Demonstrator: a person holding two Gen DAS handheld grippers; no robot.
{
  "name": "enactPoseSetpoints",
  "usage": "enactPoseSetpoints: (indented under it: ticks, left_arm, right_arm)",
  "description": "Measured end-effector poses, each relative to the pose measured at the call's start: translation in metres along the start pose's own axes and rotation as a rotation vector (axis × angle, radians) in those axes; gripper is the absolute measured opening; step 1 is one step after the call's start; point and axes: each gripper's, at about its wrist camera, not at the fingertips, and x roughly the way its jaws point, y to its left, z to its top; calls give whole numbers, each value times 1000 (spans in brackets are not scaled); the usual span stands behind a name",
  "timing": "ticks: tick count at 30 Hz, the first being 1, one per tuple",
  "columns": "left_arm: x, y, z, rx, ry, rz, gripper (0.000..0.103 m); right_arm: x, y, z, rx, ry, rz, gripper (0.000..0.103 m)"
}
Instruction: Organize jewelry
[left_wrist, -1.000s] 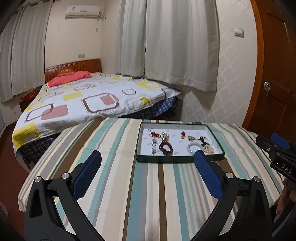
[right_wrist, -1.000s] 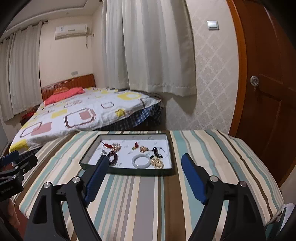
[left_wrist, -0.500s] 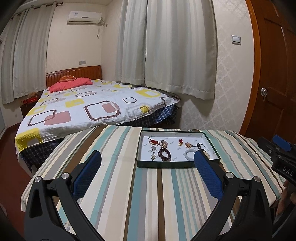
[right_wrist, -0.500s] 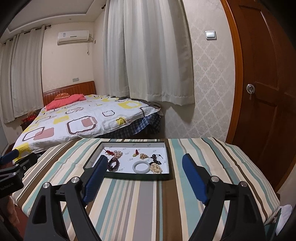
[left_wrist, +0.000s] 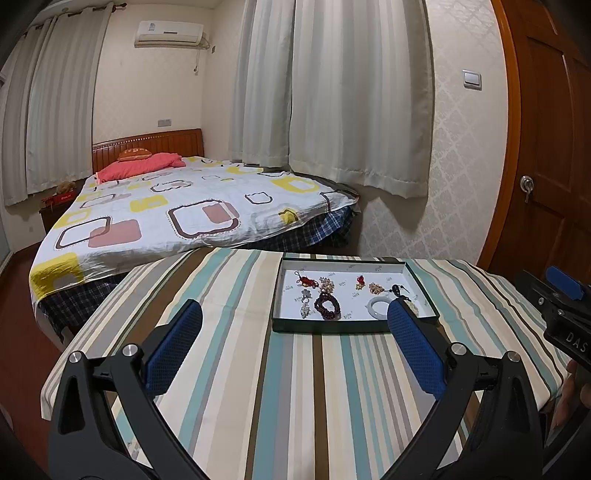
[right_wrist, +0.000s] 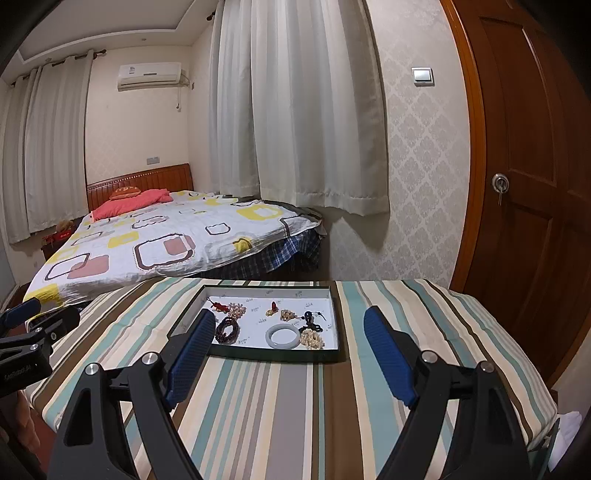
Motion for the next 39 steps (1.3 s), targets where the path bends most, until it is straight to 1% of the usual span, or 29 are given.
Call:
enactPoseSetpoints:
  ticks: [21,27,39]
  left_arm:
    - [4,2,-1,-5,10,0,99]
    - [3,4,0,-12,2,12,99]
    - [6,2,-1,-5,14,-5,99]
  right_arm:
    - [1,2,0,-2,4,5,80]
    - [1,2,1,0,4,5,80]
    - [1,5,-2,-2,11,7,80]
